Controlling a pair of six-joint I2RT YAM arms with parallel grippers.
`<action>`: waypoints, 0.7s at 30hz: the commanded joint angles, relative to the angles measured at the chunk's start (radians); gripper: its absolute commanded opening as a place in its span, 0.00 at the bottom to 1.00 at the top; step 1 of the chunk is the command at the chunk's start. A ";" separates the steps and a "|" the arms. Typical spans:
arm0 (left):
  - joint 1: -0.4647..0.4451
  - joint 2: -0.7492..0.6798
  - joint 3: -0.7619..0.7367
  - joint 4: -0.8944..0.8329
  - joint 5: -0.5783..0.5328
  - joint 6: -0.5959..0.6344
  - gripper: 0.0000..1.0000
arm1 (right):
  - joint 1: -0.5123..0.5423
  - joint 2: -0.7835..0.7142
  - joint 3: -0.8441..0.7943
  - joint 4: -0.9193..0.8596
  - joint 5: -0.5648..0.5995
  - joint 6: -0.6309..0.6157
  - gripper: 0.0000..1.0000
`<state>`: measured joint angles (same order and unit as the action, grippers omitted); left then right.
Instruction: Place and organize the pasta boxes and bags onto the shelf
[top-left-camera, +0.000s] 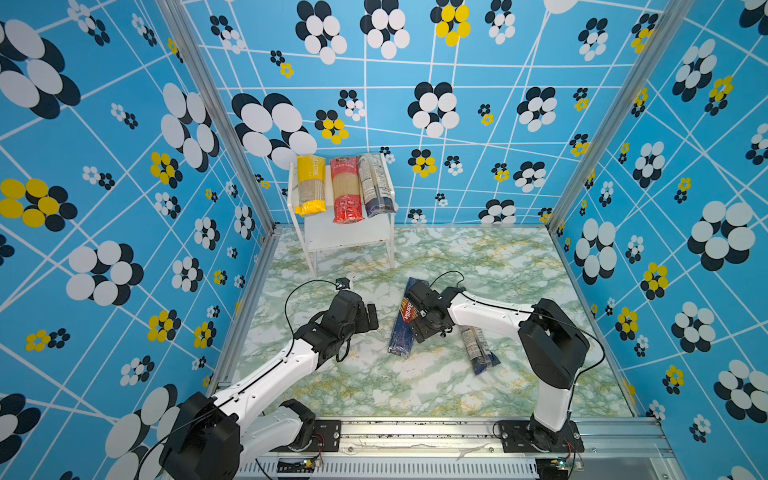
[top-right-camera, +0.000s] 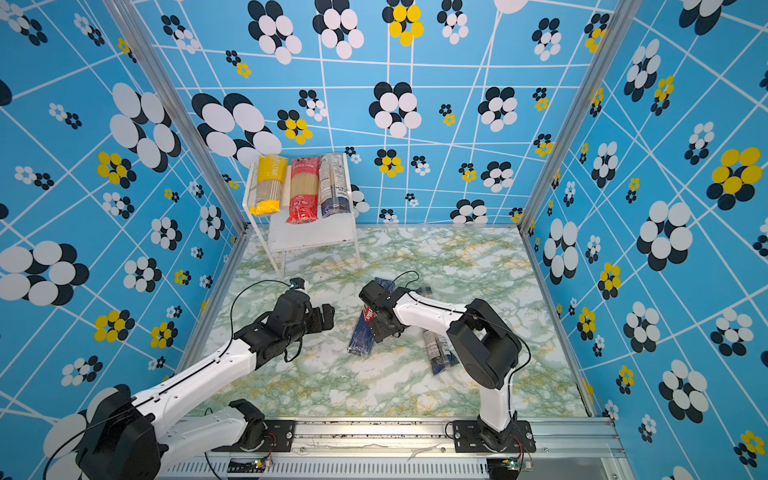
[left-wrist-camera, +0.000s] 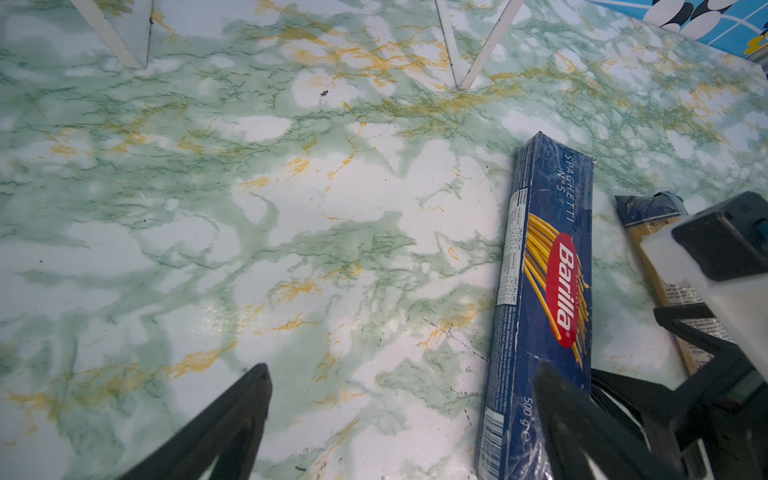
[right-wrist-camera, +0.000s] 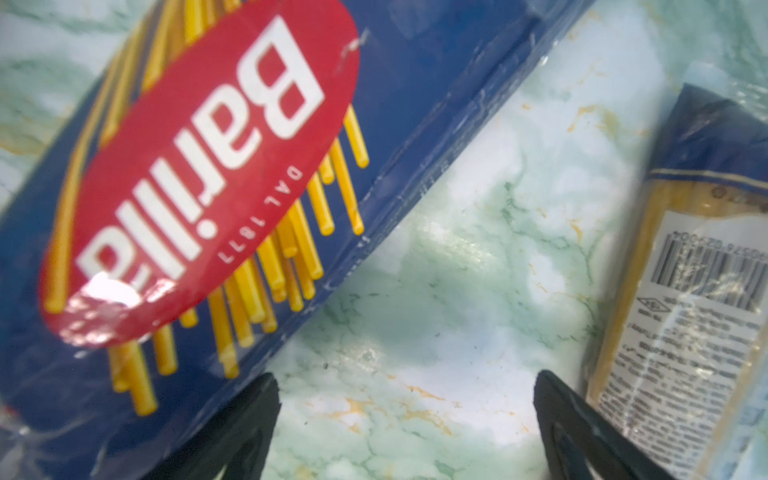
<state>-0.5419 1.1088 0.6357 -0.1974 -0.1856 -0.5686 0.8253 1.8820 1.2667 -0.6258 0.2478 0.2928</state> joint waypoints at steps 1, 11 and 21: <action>-0.003 -0.025 -0.017 0.018 -0.003 0.000 0.99 | 0.001 -0.078 -0.020 -0.005 0.034 0.003 0.99; 0.002 -0.017 -0.018 0.029 0.009 0.007 0.99 | -0.127 -0.234 -0.109 -0.152 0.319 0.153 0.99; 0.011 -0.006 -0.004 0.030 0.018 0.015 0.99 | -0.230 -0.291 -0.127 -0.401 0.509 0.335 0.99</action>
<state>-0.5385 1.1015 0.6281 -0.1783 -0.1787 -0.5648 0.6151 1.6073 1.1645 -0.9131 0.6758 0.5419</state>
